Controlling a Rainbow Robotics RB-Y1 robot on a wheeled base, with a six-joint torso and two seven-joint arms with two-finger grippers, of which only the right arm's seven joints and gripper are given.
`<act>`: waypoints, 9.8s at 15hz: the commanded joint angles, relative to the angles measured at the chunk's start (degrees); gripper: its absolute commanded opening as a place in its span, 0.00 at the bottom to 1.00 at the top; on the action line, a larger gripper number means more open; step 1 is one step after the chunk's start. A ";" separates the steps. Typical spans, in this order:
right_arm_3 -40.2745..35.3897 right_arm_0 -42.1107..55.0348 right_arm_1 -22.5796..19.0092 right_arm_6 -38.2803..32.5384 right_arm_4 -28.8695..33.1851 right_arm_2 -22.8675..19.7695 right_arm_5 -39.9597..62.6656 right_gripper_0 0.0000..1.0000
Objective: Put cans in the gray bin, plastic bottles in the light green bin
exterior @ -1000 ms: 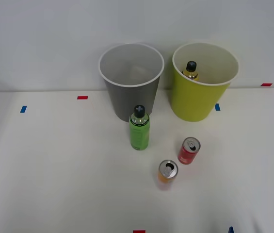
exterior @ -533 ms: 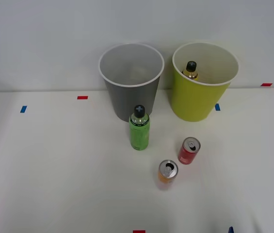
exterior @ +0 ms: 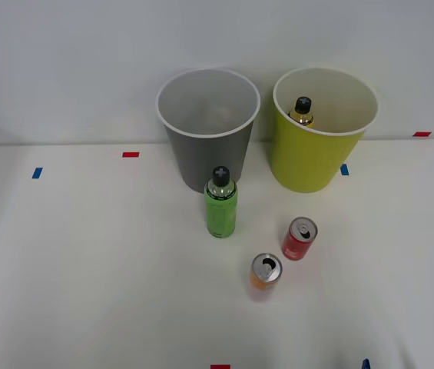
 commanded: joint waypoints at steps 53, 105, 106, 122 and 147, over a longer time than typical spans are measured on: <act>2.99 -42.28 -10.55 1.58 -6.85 9.32 32.61 1.00; -8.88 -38.23 -22.24 -5.54 -12.74 11.69 30.23 0.00; -12.04 -37.53 -23.12 -6.94 -12.92 11.60 32.52 0.00; -23.64 -59.41 -12.92 -15.47 -15.73 8.53 51.42 0.00; 5.10 -93.52 3.52 -9.14 -2.63 5.19 72.69 0.00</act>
